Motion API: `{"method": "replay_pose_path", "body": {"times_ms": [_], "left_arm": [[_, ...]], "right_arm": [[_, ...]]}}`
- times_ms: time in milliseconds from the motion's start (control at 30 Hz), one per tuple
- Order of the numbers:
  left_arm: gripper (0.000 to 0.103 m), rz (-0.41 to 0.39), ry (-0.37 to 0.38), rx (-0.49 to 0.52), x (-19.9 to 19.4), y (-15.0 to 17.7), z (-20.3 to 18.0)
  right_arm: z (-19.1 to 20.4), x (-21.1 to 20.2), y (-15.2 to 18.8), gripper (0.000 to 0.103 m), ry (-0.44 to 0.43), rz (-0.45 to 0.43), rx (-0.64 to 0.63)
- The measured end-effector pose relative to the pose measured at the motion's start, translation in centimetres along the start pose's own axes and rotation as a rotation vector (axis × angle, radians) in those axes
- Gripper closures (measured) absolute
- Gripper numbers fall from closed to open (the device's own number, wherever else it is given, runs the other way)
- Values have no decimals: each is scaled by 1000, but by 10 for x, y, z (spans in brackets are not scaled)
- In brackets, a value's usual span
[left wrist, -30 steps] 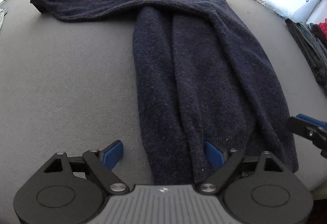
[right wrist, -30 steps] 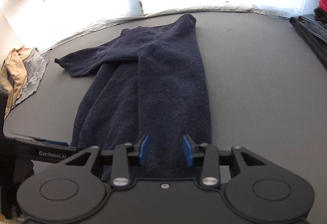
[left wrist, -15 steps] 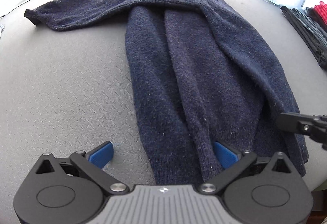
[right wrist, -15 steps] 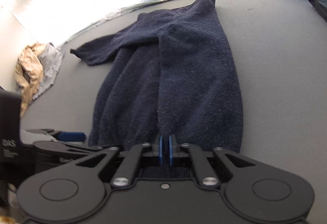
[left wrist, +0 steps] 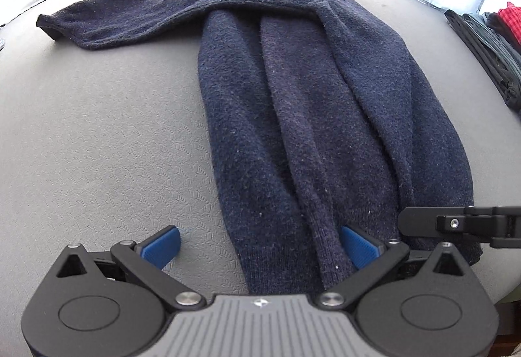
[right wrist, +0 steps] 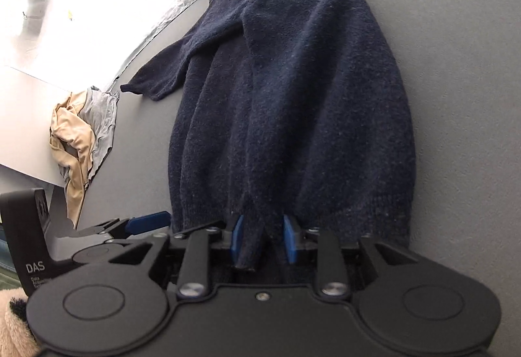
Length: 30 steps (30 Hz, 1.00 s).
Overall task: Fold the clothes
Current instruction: 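Grasp the navy sweater hem with the right gripper and lift it, then grasp the hem with the left gripper while the right gripper folds it toward the collar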
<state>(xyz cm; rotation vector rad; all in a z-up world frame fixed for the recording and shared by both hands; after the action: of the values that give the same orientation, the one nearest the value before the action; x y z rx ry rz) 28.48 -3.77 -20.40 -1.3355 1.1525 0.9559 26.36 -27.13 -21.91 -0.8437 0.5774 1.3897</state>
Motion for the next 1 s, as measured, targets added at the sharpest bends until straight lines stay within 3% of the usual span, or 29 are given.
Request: {"method": "replay_pose_path", "body": {"times_ms": [167,267,333,367,467,733,1000], "left_arm": [[0,10,13,-4,0,-1,3],[0,21,27,-10,0,-3,5],[0,33,49,-19,-1,-5,9],[0,39,66,-32,-2,-6,12],[1,27,125,-119,-5,-8,28],[1,-46,182,-429,-13,-36,101],[0,-96,115,-496,-6,-93,162]], "right_arm": [[9,-19,-7,63,-40,-67,-56],[9,-32,-14,64,-19,-138,-70],[7,-40,-19,69,-4,-184,-75],[5,-43,-22,79,-1,-200,-75],[1,-41,-35,84,30,-219,-57],[-16,-32,-69,83,165,-238,-2],[-6,-16,-140,78,380,-341,-70]]}}
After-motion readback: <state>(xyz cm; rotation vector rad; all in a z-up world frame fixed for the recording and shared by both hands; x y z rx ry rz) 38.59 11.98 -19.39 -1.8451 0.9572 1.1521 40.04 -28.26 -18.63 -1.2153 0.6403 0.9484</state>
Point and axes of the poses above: each gripper's, at about its wrist camera, not at the fingertips, and x roughly the way its jaws point, z to its left, y to its underside, the point moved 2 cm from there along x, roughly the way its jaws point, and after that the axes turned 12 degrees about z, right-handed, at the moved point
